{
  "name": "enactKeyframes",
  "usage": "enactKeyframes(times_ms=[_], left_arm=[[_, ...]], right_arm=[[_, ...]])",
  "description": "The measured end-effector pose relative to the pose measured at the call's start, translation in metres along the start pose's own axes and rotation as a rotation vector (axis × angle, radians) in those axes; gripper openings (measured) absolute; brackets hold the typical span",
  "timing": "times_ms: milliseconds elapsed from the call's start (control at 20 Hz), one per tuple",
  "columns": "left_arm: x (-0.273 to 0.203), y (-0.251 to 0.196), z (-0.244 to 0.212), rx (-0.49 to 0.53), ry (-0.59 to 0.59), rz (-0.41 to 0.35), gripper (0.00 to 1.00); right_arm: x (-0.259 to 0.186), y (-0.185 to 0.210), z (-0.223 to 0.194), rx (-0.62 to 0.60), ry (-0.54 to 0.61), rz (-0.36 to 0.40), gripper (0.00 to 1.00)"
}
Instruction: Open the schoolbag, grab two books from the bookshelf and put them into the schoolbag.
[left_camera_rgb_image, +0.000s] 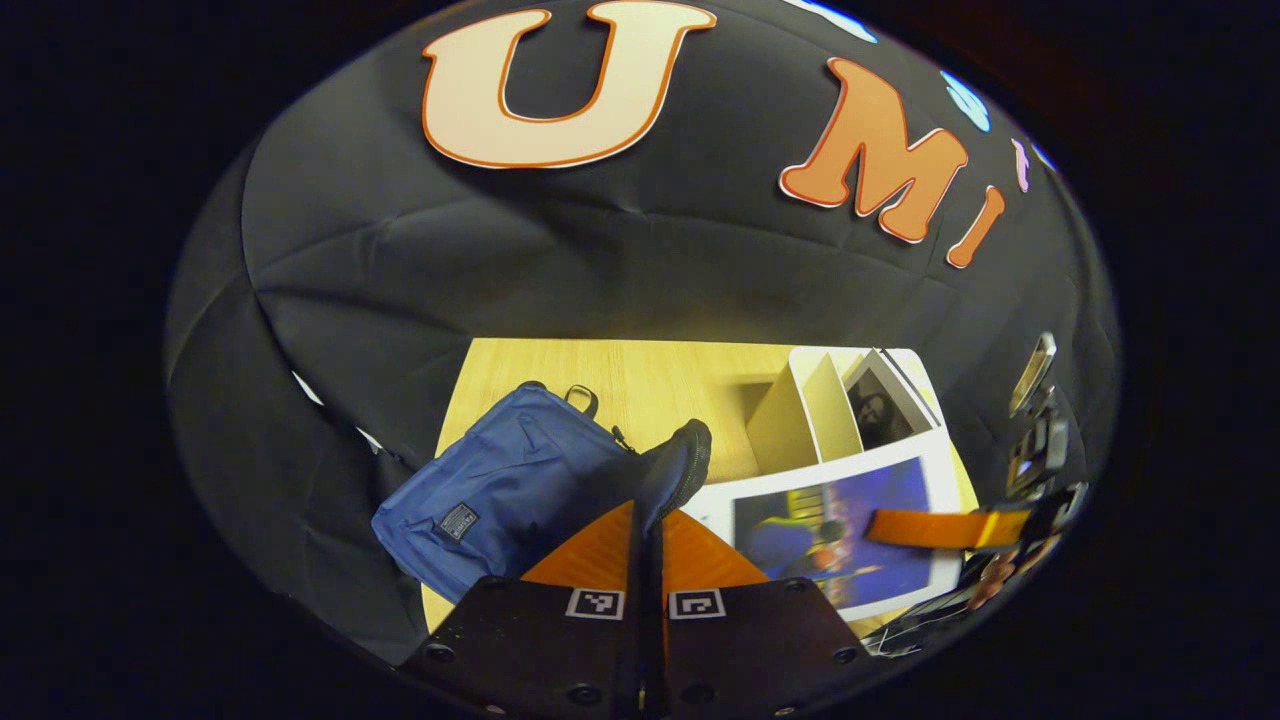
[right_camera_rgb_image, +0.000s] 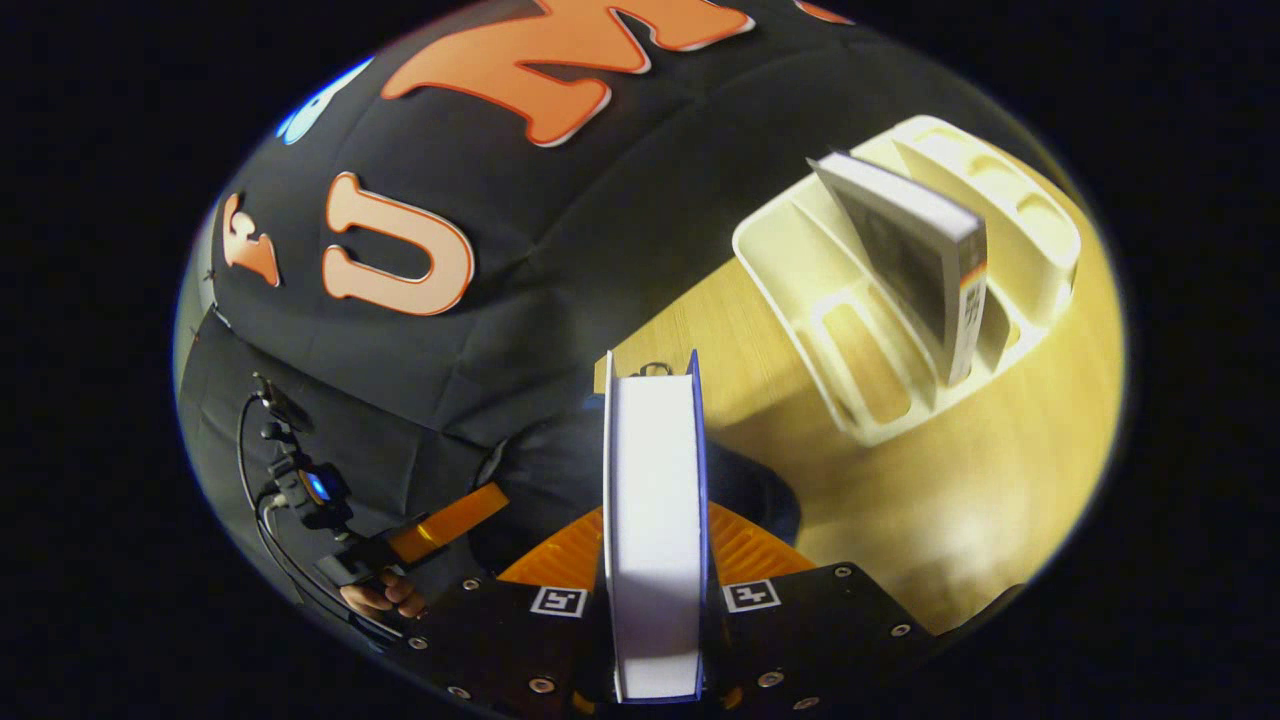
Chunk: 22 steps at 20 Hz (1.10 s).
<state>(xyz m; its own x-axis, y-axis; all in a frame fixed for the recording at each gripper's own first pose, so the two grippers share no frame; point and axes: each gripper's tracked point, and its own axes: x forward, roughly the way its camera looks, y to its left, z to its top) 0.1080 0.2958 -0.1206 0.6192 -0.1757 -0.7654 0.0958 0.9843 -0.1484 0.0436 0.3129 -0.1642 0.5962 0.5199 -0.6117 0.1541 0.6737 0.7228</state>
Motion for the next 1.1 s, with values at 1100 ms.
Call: enactKeyframes(times_ms=[1100], left_arm=[[0.001,-0.028,-0.026,-0.023,0.05,-0.087,0.02]], right_arm=[[0.18,0.021,-0.089,0.191,-0.016,0.046,0.35]])
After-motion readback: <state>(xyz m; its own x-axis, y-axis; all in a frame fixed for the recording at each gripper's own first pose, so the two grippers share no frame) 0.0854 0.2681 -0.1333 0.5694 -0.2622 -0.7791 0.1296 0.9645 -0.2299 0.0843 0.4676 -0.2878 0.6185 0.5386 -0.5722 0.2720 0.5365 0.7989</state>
